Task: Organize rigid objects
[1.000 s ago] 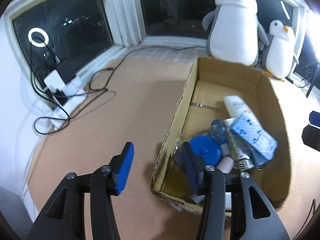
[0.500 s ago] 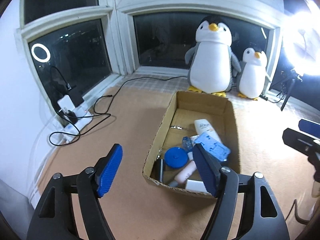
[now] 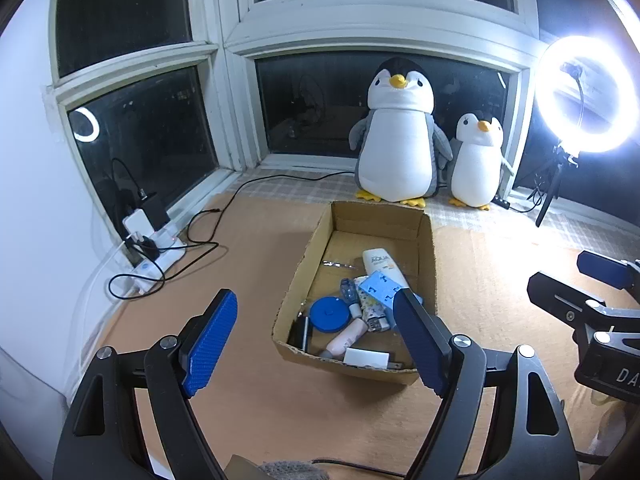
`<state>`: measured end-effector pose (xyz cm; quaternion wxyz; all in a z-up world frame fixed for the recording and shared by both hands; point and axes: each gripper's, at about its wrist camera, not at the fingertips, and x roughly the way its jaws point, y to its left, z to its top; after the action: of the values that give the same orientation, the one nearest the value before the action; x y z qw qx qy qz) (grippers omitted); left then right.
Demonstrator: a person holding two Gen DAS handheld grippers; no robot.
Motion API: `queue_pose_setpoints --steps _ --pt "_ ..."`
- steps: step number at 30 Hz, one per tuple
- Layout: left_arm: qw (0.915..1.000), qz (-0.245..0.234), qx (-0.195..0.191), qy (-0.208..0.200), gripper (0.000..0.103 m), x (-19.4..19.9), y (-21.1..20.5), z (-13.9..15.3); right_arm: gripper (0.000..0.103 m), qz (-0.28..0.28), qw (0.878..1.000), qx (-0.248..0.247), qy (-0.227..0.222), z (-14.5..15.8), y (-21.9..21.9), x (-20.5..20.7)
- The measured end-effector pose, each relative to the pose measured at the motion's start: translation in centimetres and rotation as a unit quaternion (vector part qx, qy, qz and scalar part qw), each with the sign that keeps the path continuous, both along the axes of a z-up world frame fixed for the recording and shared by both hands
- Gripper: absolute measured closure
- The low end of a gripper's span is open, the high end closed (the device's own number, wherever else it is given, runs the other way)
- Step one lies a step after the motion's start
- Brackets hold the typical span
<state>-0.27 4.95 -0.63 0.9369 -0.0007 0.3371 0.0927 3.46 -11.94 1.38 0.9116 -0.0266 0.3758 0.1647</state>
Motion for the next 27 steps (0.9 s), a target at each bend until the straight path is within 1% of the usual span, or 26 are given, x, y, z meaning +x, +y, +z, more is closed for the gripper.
queue_pose_setpoints --steps 6,16,27 --pt "0.9999 0.001 -0.01 0.002 0.022 -0.29 -0.12 0.18 0.022 -0.006 1.0 -0.002 -0.006 0.38 -0.22 -0.51" --pt "0.9999 0.002 -0.01 0.0 0.022 -0.49 -0.17 0.4 0.022 -0.007 1.0 -0.005 -0.01 0.61 -0.25 -0.9" --pt "0.9999 -0.001 -0.011 0.001 0.022 -0.53 -0.26 0.33 0.022 -0.009 1.0 -0.005 -0.004 0.31 -0.55 -0.64"
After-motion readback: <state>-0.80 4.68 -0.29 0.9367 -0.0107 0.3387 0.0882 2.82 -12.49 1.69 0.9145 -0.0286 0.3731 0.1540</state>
